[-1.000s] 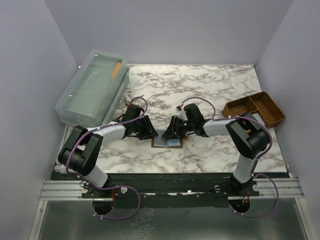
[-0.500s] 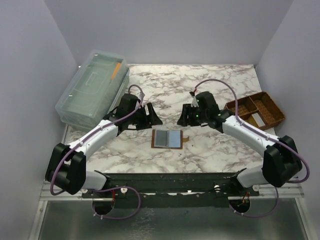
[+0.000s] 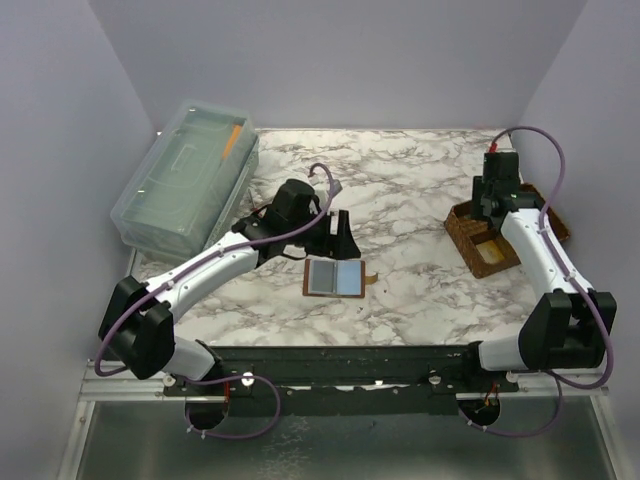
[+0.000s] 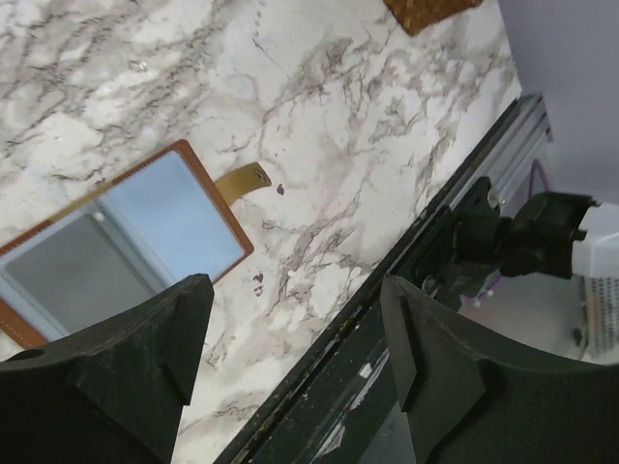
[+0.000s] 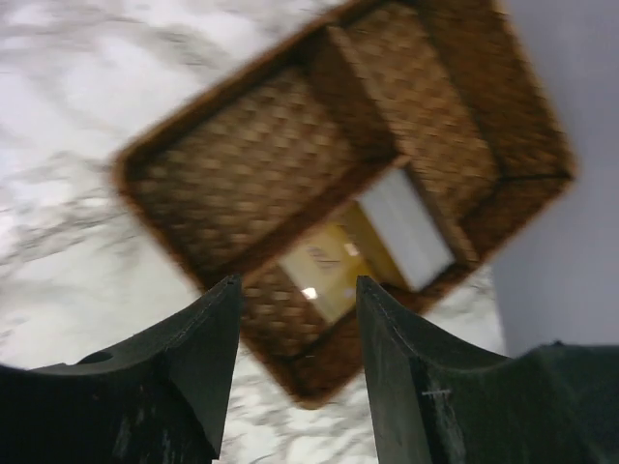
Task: Put the credit cards into the card holder
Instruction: Pick up the credit card from the storage box.
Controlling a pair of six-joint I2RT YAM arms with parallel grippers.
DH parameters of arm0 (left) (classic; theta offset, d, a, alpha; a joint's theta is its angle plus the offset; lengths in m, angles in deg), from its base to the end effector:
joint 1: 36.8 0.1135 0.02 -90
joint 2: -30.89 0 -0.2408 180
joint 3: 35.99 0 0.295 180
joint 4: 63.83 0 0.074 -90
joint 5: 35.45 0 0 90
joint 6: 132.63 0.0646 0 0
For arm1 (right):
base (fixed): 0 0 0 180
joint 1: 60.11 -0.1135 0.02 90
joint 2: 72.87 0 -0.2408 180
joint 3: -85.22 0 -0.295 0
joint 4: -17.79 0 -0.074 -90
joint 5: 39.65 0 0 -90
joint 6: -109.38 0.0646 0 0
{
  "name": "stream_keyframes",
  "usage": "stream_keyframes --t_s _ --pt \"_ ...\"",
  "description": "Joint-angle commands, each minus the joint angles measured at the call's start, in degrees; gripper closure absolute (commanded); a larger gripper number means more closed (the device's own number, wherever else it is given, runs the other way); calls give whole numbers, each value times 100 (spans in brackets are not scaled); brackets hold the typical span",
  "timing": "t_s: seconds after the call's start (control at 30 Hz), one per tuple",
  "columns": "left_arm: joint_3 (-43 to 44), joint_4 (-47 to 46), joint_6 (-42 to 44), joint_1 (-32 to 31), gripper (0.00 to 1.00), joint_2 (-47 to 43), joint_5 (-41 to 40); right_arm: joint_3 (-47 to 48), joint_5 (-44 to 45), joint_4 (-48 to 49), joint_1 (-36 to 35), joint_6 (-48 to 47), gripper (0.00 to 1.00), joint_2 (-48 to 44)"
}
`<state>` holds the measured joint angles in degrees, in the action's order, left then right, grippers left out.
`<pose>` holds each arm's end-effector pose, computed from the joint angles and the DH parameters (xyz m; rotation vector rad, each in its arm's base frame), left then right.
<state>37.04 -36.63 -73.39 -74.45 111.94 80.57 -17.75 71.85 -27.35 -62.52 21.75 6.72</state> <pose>0.2856 -0.2561 0.2341 0.4212 2.3242 -1.1313 0.3621 -0.0085 0.2380 0.1726 2.3605 -0.4097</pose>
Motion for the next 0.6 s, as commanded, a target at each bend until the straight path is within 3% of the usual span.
stream_keyframes --t_s 0.0,0.07,0.2,0.37,0.57 --pt "32 451 657 -591 21 -258 -914 -341 991 257 459 -1149 46 -75" --pt "-45 584 725 -821 19 -437 -1405 -538 1216 538 598 -1339 46 79" --pt "-162 735 794 -1292 15 -685 -2129 -628 868 828 843 -1434 49 406" --pt "-219 721 770 -1561 12 -773 -2347 -777 899 1014 878 -1760 52 900" --pt "-243 739 775 -1622 10 -816 -2530 -1351 933 1996 881 -2274 52 984"
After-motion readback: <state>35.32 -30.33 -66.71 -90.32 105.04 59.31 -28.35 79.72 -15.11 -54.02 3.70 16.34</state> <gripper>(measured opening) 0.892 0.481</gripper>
